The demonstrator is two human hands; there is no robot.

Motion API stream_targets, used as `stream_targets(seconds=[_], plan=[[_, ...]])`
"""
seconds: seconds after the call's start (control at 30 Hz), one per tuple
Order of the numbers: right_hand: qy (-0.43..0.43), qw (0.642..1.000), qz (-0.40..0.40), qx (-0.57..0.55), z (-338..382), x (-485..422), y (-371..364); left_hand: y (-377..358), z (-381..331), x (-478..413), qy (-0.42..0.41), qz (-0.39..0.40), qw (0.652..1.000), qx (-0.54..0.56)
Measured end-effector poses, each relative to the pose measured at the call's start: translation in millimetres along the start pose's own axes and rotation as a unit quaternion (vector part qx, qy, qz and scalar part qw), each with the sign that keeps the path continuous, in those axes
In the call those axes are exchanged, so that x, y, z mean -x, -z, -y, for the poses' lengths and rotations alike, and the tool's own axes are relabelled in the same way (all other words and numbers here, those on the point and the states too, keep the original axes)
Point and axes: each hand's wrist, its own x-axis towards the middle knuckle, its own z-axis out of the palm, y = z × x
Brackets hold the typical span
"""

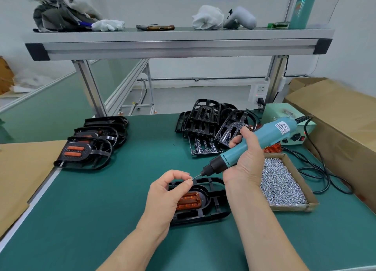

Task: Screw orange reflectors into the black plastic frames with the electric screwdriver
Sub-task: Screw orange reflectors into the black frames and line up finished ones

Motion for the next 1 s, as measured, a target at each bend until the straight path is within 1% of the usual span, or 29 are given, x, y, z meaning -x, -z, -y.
stream_targets(seconds=[0.23,0.4,0.5,0.57,0.6,0.73,0.8,0.87,0.93,1.0], plan=[[-0.006,1.0,-0.007,-0.007,-2.1,2.8,2.9,0.3,2.8,1.4,-0.001,-0.011,1.0,-0.015],[0.017,0.999,-0.033,0.018,-6.5,5.6,0.2,-2.6,7.3,2.5,-0.039,-0.057,0.994,-0.088],[0.015,0.998,-0.046,0.036,-10.6,6.2,-4.4,-6.8,6.9,4.0,-0.06,-0.077,0.992,-0.076],[0.009,0.999,-0.034,0.033,-12.6,6.5,-5.8,-5.7,4.7,5.0,-0.055,-0.068,0.994,-0.06],[0.008,0.999,-0.022,0.033,-13.4,6.6,-5.7,-3.3,3.5,4.5,-0.051,-0.056,0.995,-0.07],[0.014,0.999,0.027,0.044,-18.4,7.2,-5.8,13.8,-5.6,-2.1,-0.036,0.013,0.988,-0.152],[0.016,0.998,0.031,0.056,-21.4,7.2,-7.2,20.5,-9.2,-3.4,-0.069,0.026,0.972,-0.223],[0.016,0.997,0.013,0.071,-23.4,6.8,-8.7,22.2,-8.7,-1.0,-0.139,0.008,0.945,-0.297],[0.013,0.997,-0.007,0.075,-25.1,5.7,-9.1,19.2,-5.8,3.4,-0.198,-0.017,0.924,-0.326],[0.011,0.997,-0.014,0.081,-26.0,5.7,-8.1,16.4,-2.3,5.4,-0.238,-0.034,0.91,-0.339]])
